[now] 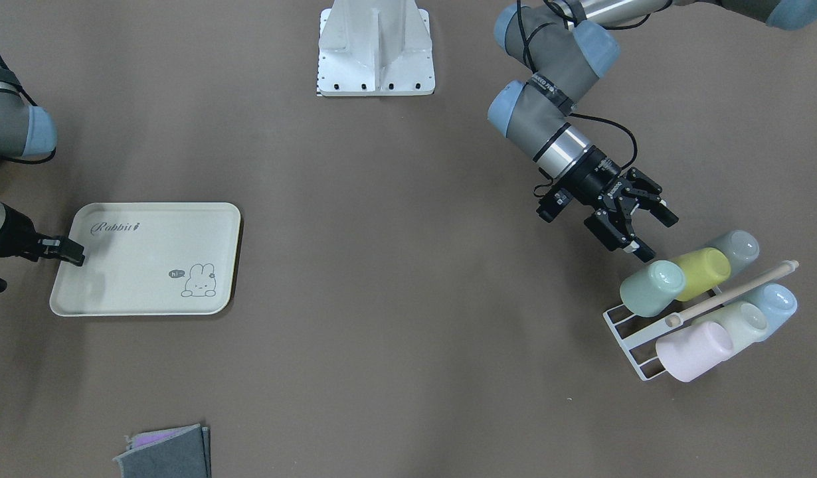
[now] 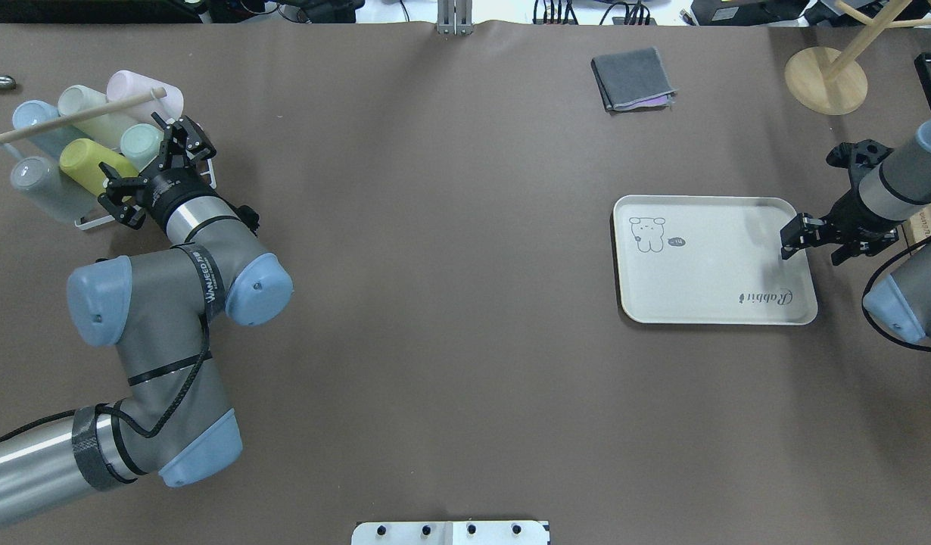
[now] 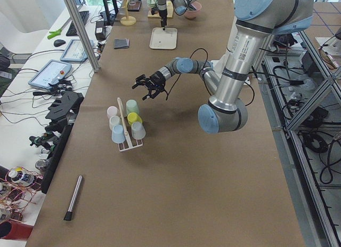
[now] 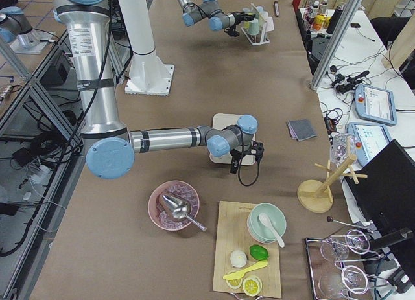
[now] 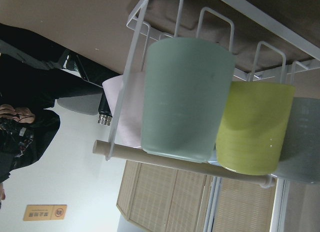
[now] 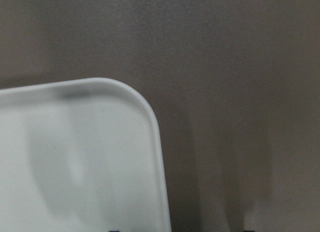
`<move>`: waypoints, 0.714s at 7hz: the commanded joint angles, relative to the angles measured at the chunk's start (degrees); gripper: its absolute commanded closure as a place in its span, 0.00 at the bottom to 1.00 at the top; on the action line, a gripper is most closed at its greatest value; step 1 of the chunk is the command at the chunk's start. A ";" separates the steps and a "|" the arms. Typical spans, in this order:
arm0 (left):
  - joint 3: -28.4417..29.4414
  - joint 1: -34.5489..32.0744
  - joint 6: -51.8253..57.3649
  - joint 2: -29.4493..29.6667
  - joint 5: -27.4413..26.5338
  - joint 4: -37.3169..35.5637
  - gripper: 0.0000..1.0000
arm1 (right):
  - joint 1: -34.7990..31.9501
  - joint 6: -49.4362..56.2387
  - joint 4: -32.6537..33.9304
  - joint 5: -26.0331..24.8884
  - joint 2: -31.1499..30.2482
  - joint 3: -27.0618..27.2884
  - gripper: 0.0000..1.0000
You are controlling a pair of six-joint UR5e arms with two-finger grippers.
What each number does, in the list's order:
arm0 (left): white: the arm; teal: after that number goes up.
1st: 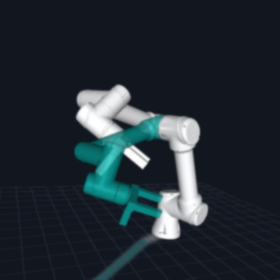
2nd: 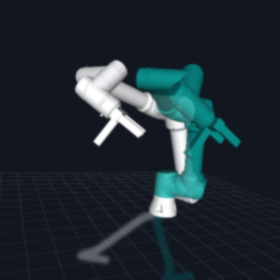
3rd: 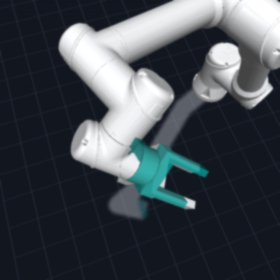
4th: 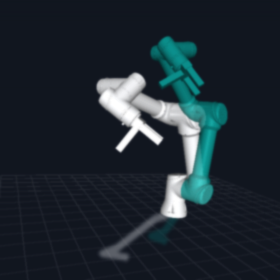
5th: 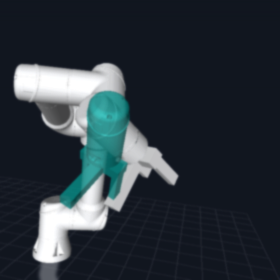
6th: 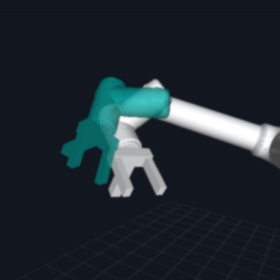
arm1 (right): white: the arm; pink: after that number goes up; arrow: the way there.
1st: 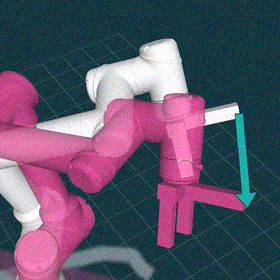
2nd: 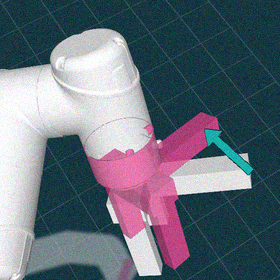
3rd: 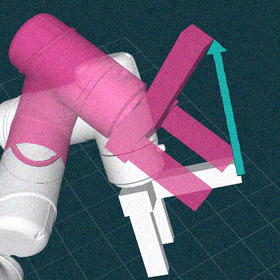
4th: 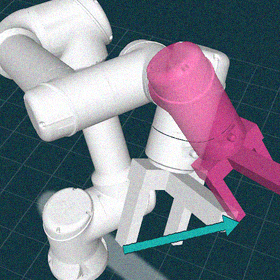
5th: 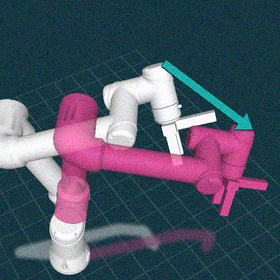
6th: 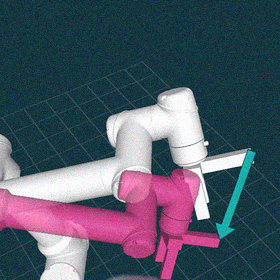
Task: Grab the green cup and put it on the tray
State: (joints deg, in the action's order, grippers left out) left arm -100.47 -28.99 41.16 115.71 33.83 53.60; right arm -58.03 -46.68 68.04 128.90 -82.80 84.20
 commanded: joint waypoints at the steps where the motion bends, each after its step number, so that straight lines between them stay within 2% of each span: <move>1: 3.08 0.68 1.12 -0.13 -4.72 0.89 0.01 | 0.02 0.70 -0.09 0.21 -0.17 0.52 1.00; 5: 10.45 0.77 1.12 0.13 -8.33 6.68 0.02 | -0.16 2.99 -1.32 2.22 -0.70 0.87 1.00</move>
State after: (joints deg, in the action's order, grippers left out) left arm -92.15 -28.23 42.27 115.81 26.70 58.71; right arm -58.13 -44.49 67.00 130.23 -83.50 84.99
